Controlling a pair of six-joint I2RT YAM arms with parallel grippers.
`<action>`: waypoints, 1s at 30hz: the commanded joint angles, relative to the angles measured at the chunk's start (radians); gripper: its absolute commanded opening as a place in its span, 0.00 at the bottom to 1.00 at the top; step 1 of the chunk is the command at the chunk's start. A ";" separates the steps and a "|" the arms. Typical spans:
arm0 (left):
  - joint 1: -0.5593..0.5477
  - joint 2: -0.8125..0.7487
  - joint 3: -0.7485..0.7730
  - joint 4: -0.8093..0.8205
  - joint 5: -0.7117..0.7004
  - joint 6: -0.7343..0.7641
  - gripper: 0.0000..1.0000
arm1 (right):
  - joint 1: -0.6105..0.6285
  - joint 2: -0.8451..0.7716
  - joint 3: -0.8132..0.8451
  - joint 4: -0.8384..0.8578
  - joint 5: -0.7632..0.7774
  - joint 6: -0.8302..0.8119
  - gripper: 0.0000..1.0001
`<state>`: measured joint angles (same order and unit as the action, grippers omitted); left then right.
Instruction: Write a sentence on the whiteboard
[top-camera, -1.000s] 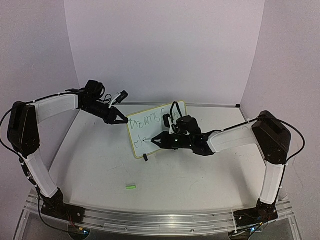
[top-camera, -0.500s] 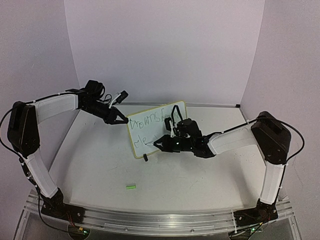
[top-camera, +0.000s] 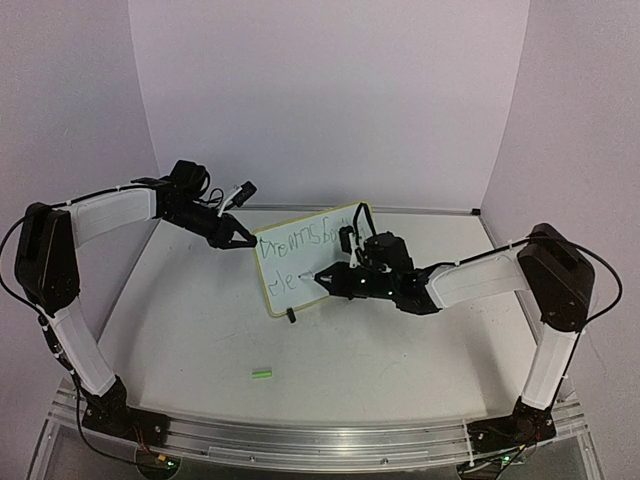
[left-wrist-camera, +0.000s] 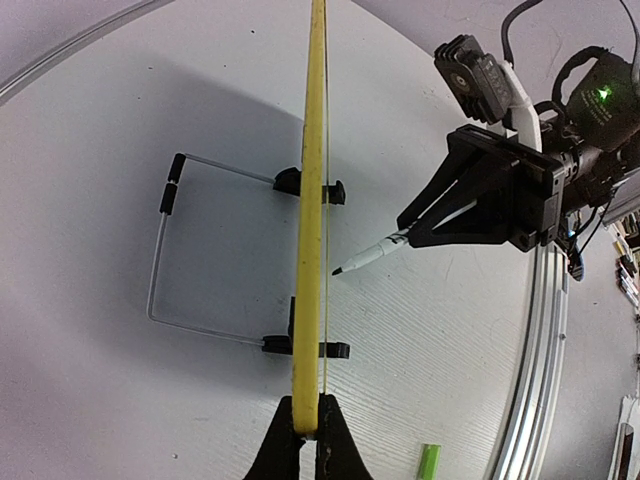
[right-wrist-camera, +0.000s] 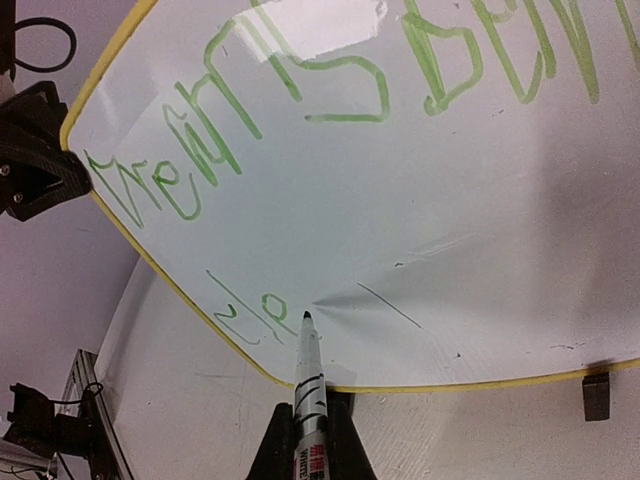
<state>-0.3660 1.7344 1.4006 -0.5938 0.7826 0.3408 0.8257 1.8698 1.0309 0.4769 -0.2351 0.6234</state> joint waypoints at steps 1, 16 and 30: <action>-0.014 -0.015 -0.005 -0.045 -0.047 0.034 0.00 | -0.012 -0.027 -0.010 0.036 0.021 0.007 0.00; -0.015 -0.014 -0.005 -0.044 -0.049 0.034 0.00 | -0.033 0.036 0.061 0.038 -0.012 0.004 0.00; -0.015 -0.013 -0.004 -0.046 -0.048 0.034 0.00 | -0.033 0.062 0.014 0.023 -0.046 0.000 0.00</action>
<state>-0.3660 1.7344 1.4006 -0.5934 0.7822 0.3405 0.7990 1.9089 1.0648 0.4852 -0.3056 0.6289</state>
